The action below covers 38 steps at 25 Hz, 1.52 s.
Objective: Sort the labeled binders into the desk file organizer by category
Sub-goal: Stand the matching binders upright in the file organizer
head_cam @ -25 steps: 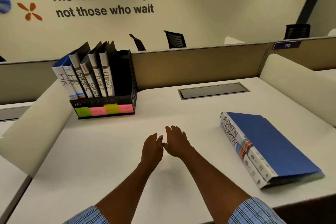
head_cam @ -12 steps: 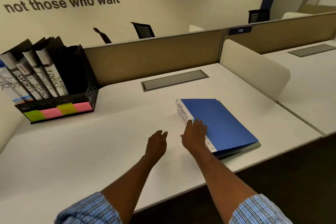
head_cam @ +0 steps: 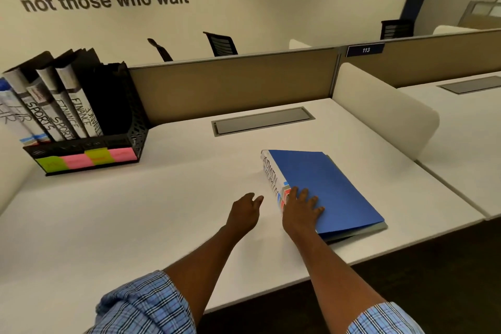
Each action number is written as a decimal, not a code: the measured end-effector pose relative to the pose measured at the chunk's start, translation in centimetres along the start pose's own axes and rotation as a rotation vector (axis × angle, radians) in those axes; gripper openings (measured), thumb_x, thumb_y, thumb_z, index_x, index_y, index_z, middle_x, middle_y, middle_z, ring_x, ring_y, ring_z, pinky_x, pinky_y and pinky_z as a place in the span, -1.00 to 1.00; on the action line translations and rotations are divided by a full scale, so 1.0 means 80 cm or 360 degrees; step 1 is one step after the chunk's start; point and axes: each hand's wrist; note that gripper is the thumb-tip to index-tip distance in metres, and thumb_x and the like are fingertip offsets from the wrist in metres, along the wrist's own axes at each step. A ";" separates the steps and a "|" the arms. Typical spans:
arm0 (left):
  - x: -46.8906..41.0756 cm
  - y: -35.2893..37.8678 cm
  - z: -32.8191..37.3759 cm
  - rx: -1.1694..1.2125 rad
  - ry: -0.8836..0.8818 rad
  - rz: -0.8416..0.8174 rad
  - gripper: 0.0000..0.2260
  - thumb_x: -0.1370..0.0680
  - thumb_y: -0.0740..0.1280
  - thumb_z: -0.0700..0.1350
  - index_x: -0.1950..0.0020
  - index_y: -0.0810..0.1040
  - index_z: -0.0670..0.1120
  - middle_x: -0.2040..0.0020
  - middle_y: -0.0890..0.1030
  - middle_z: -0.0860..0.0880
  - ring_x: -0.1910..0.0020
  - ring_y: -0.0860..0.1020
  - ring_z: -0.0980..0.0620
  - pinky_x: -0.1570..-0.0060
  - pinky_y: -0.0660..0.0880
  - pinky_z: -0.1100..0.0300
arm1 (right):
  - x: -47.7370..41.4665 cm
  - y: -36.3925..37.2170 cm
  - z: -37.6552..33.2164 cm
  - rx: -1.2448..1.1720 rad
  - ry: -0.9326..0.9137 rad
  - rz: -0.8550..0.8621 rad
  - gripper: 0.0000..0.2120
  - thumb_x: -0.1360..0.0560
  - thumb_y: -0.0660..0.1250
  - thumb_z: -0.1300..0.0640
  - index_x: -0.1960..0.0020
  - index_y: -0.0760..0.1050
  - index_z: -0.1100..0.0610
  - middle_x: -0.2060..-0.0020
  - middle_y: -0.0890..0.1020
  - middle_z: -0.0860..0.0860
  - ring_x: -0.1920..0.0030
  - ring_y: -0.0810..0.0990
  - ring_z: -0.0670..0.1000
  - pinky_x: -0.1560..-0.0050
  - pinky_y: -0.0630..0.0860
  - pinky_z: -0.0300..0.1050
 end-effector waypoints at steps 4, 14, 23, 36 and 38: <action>-0.004 -0.005 0.006 0.0102 -0.0113 -0.0016 -0.53 -0.63 0.09 0.10 -0.34 0.43 -0.21 -0.34 0.48 -0.17 -0.31 0.43 -0.13 -0.32 0.33 0.04 | 0.002 -0.013 -0.003 0.0131 -0.0032 -0.0033 -0.22 -0.54 0.32 0.05 -0.54 -0.08 0.23 -0.51 0.09 0.28 -0.45 0.17 0.39 -0.37 0.21 0.37; -0.026 -0.069 0.045 0.1391 -0.0428 -0.0429 -0.37 -0.46 0.27 0.30 -0.33 0.36 -0.12 -0.21 0.53 -0.20 -0.10 0.57 -0.23 -0.04 0.58 -0.04 | 0.033 -0.082 -0.012 0.0421 -0.0474 0.0575 -0.42 -0.60 0.22 0.16 -0.46 0.02 0.37 -0.41 0.29 0.30 -0.22 0.51 0.26 -0.22 0.48 0.04; -0.067 -0.159 0.056 0.2003 -0.0233 -0.0092 -0.51 -0.36 0.49 -0.23 -0.23 0.42 -0.19 -0.05 0.54 -0.16 -0.02 0.58 -0.17 0.03 0.59 -0.09 | 0.055 -0.101 -0.109 0.0435 -0.0680 0.1468 -0.48 -0.35 0.53 0.18 -0.24 0.52 0.34 -0.13 0.63 0.24 -0.01 0.68 0.18 0.00 0.63 -0.02; -0.077 -0.428 -0.121 0.1506 0.0650 0.0251 -0.45 -0.22 0.60 -0.11 -0.17 0.53 -0.06 -0.08 0.65 -0.04 -0.02 0.64 0.00 0.12 0.61 0.19 | 0.079 -0.124 -0.484 -0.1379 -0.0505 0.1178 -0.51 -0.52 0.34 0.22 -0.38 0.24 0.16 -0.29 0.49 0.11 -0.23 0.54 0.07 -0.17 0.55 -0.11; -0.073 -0.460 -0.139 0.1372 0.0727 0.0299 -0.42 -0.19 0.61 -0.01 -0.15 0.48 0.10 -0.10 0.62 0.05 -0.09 0.60 0.01 0.09 0.62 0.17 | 0.087 -0.135 -0.523 -0.1776 -0.0531 0.1274 -0.54 -0.50 0.39 0.21 -0.29 0.25 0.13 -0.19 0.57 0.09 -0.09 0.62 0.05 -0.01 0.53 -0.34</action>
Point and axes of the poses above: each hand's wrist, its own x-axis away from the middle knuckle, its own y-axis out of the palm, z = x × y
